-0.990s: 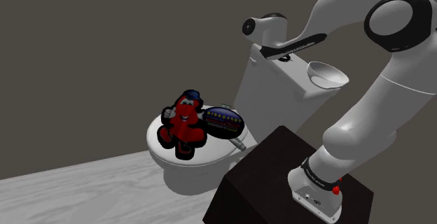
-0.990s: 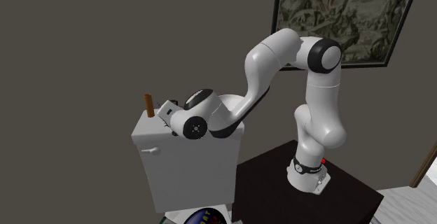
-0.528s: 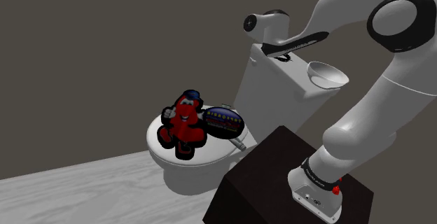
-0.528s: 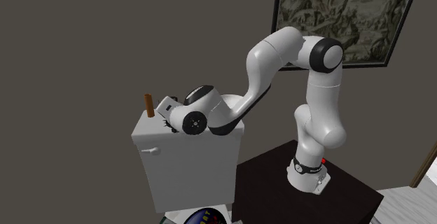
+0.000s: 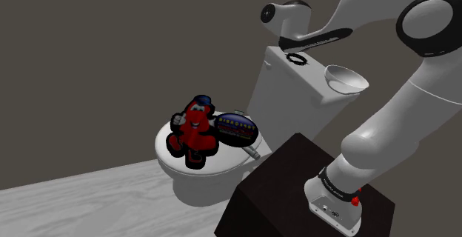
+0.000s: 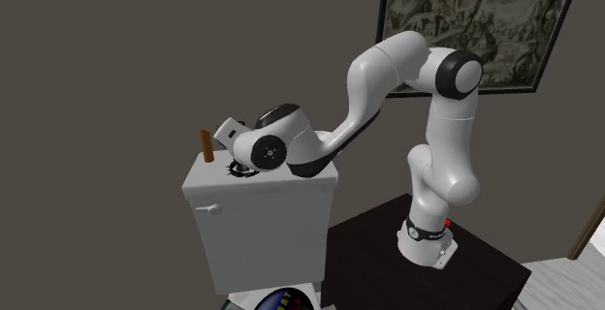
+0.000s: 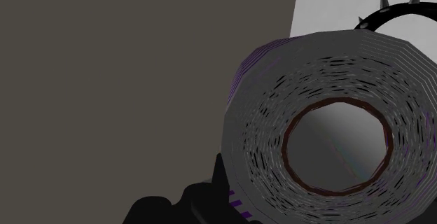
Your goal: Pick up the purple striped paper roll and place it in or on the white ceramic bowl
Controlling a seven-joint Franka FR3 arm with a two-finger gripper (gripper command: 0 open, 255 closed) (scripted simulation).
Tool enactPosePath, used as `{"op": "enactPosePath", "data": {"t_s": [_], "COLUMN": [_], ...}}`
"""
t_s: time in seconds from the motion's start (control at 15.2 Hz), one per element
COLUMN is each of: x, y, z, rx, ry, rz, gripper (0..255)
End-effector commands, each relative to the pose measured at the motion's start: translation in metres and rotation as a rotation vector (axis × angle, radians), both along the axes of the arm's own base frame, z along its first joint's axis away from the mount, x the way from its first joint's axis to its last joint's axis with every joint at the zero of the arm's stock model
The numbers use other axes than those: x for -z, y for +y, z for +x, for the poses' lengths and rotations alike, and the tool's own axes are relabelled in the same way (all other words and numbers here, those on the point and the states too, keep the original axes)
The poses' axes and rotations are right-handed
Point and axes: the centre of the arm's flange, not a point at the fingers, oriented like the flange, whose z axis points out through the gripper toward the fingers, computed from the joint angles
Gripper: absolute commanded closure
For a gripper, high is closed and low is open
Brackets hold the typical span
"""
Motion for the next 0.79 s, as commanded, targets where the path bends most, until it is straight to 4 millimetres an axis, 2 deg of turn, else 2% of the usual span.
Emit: {"op": "enactPosePath", "data": {"t_s": [0.0,0.73], "x": [-0.012,-0.07], "y": [-0.001,-0.001], "z": [0.001,0.001], "rx": [0.0,0.0], "ry": [0.0,0.0], "rz": [0.0,0.0], "gripper": [255,255]}}
